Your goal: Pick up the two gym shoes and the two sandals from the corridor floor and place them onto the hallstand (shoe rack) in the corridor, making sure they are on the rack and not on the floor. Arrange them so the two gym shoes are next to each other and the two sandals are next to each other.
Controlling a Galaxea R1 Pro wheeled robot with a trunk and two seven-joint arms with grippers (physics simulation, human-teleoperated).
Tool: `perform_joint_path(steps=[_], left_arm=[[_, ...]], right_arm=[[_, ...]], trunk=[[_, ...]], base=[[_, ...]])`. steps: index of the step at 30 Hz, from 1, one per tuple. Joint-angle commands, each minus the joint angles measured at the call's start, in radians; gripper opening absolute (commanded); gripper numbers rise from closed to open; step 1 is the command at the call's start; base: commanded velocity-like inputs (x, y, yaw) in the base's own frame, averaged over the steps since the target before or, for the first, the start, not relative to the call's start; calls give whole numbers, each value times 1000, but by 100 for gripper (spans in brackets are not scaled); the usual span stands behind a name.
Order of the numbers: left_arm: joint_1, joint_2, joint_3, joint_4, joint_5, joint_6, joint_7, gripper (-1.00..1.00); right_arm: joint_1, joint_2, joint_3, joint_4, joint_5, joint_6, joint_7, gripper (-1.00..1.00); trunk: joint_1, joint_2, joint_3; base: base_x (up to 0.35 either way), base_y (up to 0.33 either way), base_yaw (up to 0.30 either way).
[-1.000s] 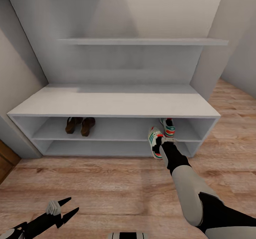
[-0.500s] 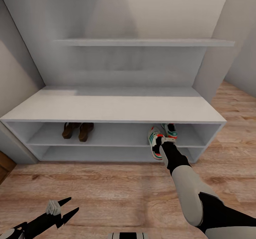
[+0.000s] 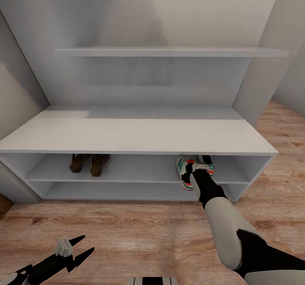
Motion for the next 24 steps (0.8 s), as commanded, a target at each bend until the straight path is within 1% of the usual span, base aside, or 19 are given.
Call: perform_joint_path(steps=[1, 7, 13, 18, 24], left_arm=[[-1, 0, 1, 1, 1, -6, -3, 100], [-1, 0, 1, 1, 1, -6, -3, 100], [-1, 0, 1, 1, 1, -6, -4, 100], [-1, 1, 1, 1, 1, -6, -5, 100], [-1, 0, 1, 0, 1, -6, -5, 100]], right_arm=[[-1, 1, -6, -1, 8, 4, 2, -100], [-1, 1, -6, -1, 9, 4, 2, -100], [-1, 1, -6, -1, 9, 4, 2, -100], [-1, 1, -6, -3, 9, 4, 2, -100], [-1, 1, -7, -3, 10, 4, 2, -100]], trunk=[[0, 0, -1], [0, 0, -1], [0, 0, -1], [0, 0, -1], [0, 0, -1]], base=[[199, 0, 0], [226, 0, 0], [66, 0, 0], [210, 0, 0], [47, 0, 0]])
